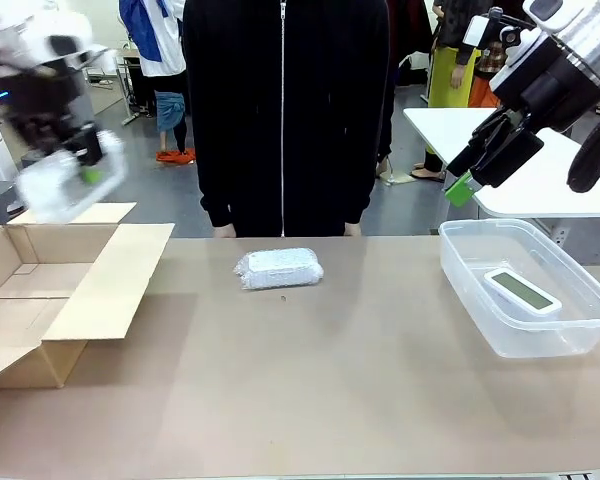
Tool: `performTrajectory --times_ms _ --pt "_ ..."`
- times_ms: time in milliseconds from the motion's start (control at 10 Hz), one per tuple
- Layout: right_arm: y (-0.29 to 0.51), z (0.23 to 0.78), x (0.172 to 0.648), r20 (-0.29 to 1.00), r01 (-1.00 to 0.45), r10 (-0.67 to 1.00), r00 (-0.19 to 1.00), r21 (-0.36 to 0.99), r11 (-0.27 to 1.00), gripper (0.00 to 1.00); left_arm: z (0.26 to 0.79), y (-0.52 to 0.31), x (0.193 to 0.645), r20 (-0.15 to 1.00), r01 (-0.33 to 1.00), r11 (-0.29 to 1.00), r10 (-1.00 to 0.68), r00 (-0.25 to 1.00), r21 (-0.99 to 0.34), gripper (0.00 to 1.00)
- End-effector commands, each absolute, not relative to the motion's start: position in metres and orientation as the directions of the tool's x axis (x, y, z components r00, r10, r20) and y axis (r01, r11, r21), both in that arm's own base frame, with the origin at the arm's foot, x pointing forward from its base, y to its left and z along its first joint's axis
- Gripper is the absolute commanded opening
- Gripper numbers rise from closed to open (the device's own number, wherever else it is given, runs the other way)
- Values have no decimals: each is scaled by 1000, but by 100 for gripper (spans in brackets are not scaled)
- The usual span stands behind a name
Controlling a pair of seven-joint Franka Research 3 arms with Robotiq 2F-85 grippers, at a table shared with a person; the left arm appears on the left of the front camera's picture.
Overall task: Separate and place wrapped and unwrapped clocks.
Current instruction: If the picked Digital clock is wrapped, place it in the Package Box ; if not, place it in the Organizing box.
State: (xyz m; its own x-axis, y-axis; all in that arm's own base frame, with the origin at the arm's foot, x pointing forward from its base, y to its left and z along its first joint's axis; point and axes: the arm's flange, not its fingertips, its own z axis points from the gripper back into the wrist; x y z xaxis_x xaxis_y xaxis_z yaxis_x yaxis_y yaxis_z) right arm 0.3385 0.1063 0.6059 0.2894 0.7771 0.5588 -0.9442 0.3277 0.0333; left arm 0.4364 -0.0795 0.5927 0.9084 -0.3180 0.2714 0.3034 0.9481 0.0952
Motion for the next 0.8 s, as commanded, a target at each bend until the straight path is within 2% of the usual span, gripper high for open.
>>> performTrajectory --times_ms 0,300,500,700 --pt "107 605 339 572 -949 772 278 40 312 100 545 -46 438 214 177 979 -195 957 99 54" --pt "107 605 339 572 -949 772 278 40 312 100 479 -1 454 194 94 989 -115 974 115 54" --pt "107 605 339 572 -949 772 278 40 312 100 442 14 463 182 156 981 -176 968 119 54" --pt "107 605 339 572 -949 772 278 40 312 100 407 21 471 176 123 989 -136 975 85 54"
